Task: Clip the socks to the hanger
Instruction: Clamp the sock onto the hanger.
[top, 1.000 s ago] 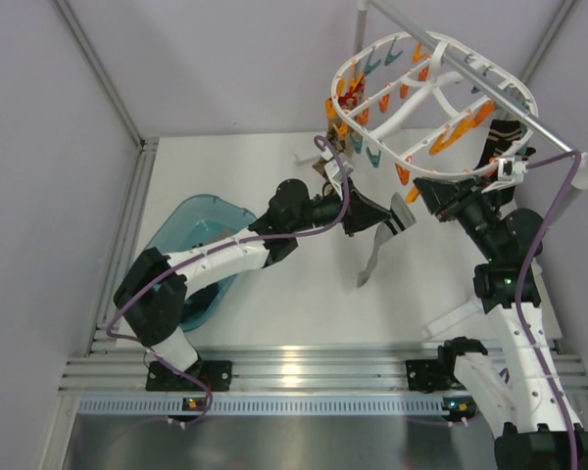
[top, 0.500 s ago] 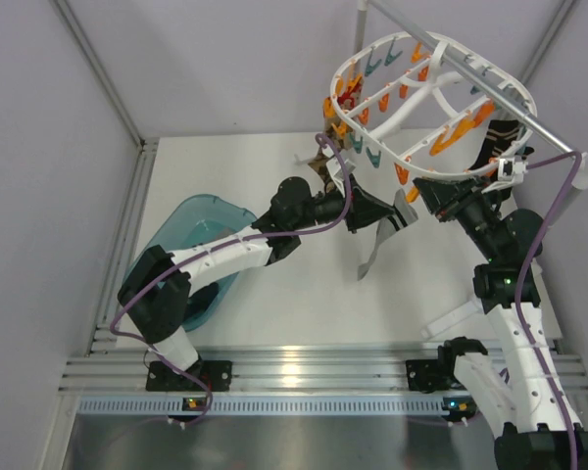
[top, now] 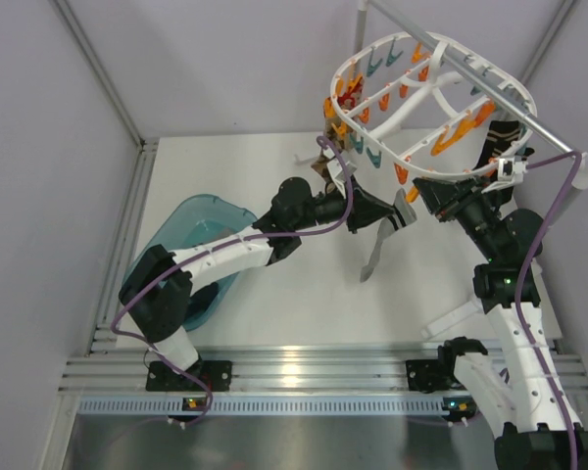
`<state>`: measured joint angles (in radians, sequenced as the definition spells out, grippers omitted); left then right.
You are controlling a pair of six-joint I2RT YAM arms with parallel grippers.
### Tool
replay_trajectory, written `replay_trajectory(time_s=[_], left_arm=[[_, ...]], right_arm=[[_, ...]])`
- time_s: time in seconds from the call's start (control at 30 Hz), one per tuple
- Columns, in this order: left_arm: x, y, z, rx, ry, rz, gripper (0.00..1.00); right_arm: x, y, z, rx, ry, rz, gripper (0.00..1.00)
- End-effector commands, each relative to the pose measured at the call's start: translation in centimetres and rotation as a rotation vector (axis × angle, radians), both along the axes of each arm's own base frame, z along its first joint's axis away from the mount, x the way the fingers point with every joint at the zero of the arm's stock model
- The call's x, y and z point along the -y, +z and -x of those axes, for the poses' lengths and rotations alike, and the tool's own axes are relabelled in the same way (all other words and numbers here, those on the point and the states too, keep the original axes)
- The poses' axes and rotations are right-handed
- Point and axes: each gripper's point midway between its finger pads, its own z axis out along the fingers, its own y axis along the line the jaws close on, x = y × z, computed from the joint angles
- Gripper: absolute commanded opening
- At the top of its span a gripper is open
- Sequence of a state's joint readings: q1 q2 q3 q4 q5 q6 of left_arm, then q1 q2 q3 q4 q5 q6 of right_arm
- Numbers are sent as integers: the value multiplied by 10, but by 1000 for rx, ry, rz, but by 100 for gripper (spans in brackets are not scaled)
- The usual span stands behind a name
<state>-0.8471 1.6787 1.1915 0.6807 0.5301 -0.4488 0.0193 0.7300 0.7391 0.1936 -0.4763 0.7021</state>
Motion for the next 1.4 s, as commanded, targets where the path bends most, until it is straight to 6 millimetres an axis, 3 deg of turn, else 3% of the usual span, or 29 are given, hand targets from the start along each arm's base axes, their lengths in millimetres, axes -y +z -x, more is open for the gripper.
replay_trajectory(time_s=[0.0,0.33,0.77,1.37], left_arm=[[0,21,0,75,5,63,0],[0,22,-1,113,10,74,0],[0,0,-3,111,19,25,0],[7,15,-6,116,3,61,0]], right_arm=[[-5,9,3,35,33,-3,0],[-5,7,2,26,34,-5,0],[-4,12,1,34,29,-12,0],[-5,6,3,30,40,2,0]])
